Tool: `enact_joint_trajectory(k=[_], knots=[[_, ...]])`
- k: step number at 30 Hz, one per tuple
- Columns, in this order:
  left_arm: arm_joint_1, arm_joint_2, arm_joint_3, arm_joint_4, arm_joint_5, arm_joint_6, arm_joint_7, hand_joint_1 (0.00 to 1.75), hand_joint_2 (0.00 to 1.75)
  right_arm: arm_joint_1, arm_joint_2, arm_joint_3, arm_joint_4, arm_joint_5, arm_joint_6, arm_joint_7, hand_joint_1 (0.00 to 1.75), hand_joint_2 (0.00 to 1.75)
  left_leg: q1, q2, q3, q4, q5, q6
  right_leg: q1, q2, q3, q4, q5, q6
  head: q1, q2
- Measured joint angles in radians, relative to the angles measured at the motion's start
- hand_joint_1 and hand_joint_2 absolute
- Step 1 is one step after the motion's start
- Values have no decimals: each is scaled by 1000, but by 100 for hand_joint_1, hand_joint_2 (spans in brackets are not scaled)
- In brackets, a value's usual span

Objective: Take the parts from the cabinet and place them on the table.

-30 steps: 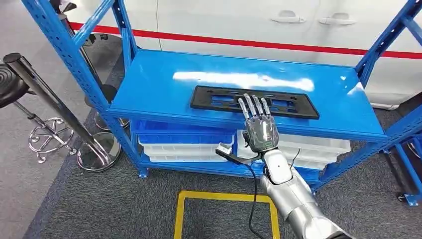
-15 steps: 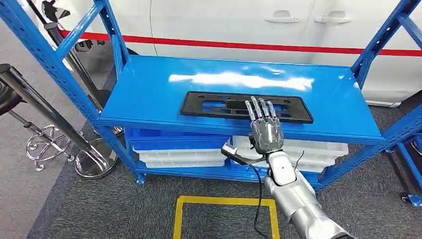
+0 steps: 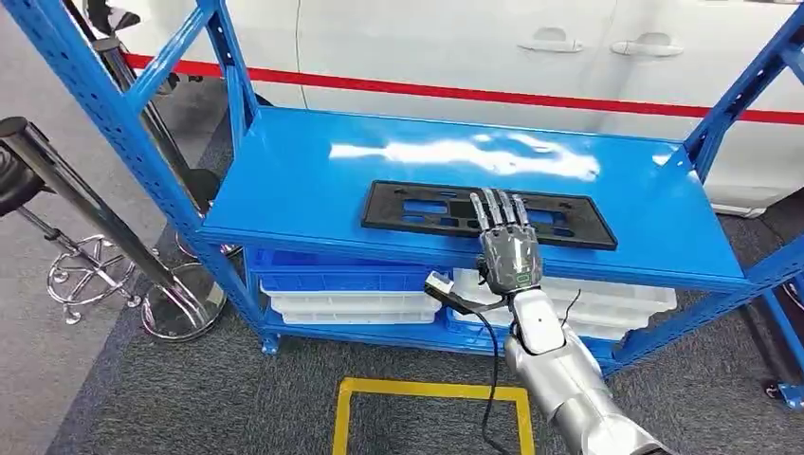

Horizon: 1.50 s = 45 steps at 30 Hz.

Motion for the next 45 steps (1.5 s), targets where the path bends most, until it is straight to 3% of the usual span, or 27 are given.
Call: enact_joint_trajectory(k=[1,4,5,6,7,9,10,11,12,14,16,19,21,24,25,26,27,29,30,31,34,36,37,40,41,42,45], knots=[[-3,0,-1,0,0,0,0,0,0,-1,0,-3,0,0,0,0,0,175,-6,-2,-2,4,-4,-6,8,0,9,-16,-7,-3,0,0],[-1,0,-2,0,3,1,2,0,0,0,0,-6,-1,0,0,-1,0,175,-3,1,1,-5,-7,-20,11,0,9,-22,-20,-13,-1,0],[-2,0,-2,0,3,1,2,0,0,0,0,-6,-2,2,0,-2,0,175,-8,2,1,-4,-15,-27,-3,0,21,-36,-15,-19,-1,0],[-2,2,-3,0,4,1,2,0,0,1,-1,-7,-4,4,0,-3,0,175,-4,2,-1,16,-27,-30,-1,-1,29,-43,-16,-22,0,0],[-2,2,-3,0,4,1,2,0,0,-3,0,-7,-4,5,0,-3,0,175,-3,3,-29,75,-59,-33,-1,-3,33,-43,-19,-32,-1,0],[-1,2,-3,0,4,1,2,0,0,-2,0,-7,-4,8,0,-3,0,175,-2,3,-115,233,-122,-38,2,-3,36,-41,-24,-39,-1,0],[1,2,-3,0,4,1,2,0,0,0,0,-8,-4,10,0,-3,0,175,-2,3,-149,288,-133,-40,3,-3,37,-40,-27,-40,-1,0],[2,2,-3,0,4,1,3,0,0,2,0,-8,-4,11,0,-3,0,175,-2,3,-165,300,-119,-40,4,-2,38,-37,-30,-39,-1,0],[1,2,-3,0,5,1,3,0,0,3,0,-8,-4,14,0,-3,0,175,-2,3,-152,259,-77,-39,4,-1,42,-33,-36,-37,-1,0],[1,2,-3,0,5,1,3,0,0,2,0,-8,-4,14,0,-1,0,175,-2,5,-83,95,25,-34,3,-1,53,-23,-50,-32,-1,0],[-1,2,-3,0,5,2,3,0,0,0,0,-9,-4,14,0,-1,0,175,-7,5,-48,17,22,-26,11,0,49,-11,-61,-21,-1,0],[1,2,-4,0,5,3,3,0,0,0,0,-13,-4,28,0,10,0,175,-10,1,-51,21,22,-11,9,-1,50,-19,-58,-7,-1,0],[-1,1,-5,0,6,4,3,0,0,-3,0,-16,-4,34,0,34,0,175,-2,2,-40,6,29,0,6,-1,45,4,-78,4,0,0],[-4,2,-6,0,9,5,3,0,0,-7,-5,-23,1,34,0,47,0,175,-3,2,-39,6,26,13,1,-1,-61,204,-170,18,0,0],[-4,2,-6,0,10,5,3,0,0,-5,-6,-23,5,34,0,47,0,175,-3,2,-39,6,24,13,-1,-1,-97,262,-183,20,0,0],[-3,2,-6,0,11,6,3,0,0,-3,-8,-23,7,34,0,48,0,175,-3,2,-37,6,22,13,-3,-1,-112,274,-169,21,0,0],[-3,2,-6,0,11,8,3,0,0,-3,-8,-23,8,34,0,48,0,175,-3,1,-34,6,20,12,-4,-1,-101,237,-133,20,0,0],[-3,1,-6,0,11,8,3,0,0,-6,-9,-23,8,34,0,49,0,175,-3,0,-22,6,13,8,-3,-1,-27,79,-37,12,0,0],[-3,0,-6,0,10,8,3,0,0,-8,-10,-24,8,34,0,49,0,175,-2,0,-18,5,9,4,0,-1,8,-6,-14,3,0,0],[-5,-2,-6,0,10,8,3,0,0,-10,-11,-24,9,34,0,49,0,175,-9,0,-19,9,5,-2,8,-1,19,-18,-24,-1,-1,0],[-5,-2,-6,0,10,10,4,0,0,-10,-13,-24,10,34,0,50,0,175,-4,1,-14,-1,4,-16,12,2,19,-21,-28,-11,-1,0],[-7,1,-6,0,11,10,4,0,0,-11,-13,-24,10,34,0,50,0,175,-5,2,-13,17,-12,-27,-1,-1,38,-42,-23,-24,0,0],[-8,0,-6,0,11,10,4,0,0,-13,-13,-24,10,34,0,50,0,175,-5,2,-32,61,-41,-27,-2,-3,43,-45,-25,-32,-1,0],[-4,0,-6,0,11,10,5,0,0,-11,-14,-24,11,34,0,45,0,175,-2,2,-150,286,-134,-35,0,-4,45,-44,-30,-38,-1,0],[-3,0,-6,0,11,10,5,0,0,-9,-14,-24,12,34,0,42,0,175,-2,2,-170,311,-126,-38,0,-3,46,-42,-32,-38,-1,0],[-2,0,-6,0,11,10,5,0,0,-8,-14,-24,12,34,0,38,0,175,-1,3,-164,285,-94,-38,0,-3,49,-41,-35,-37,-1,0],[-3,2,-6,0,14,10,4,0,0,-8,-14,-24,12,34,0,35,0,175,1,5,-61,49,41,-33,-2,-1,59,-27,-53,-25,-1,0]])
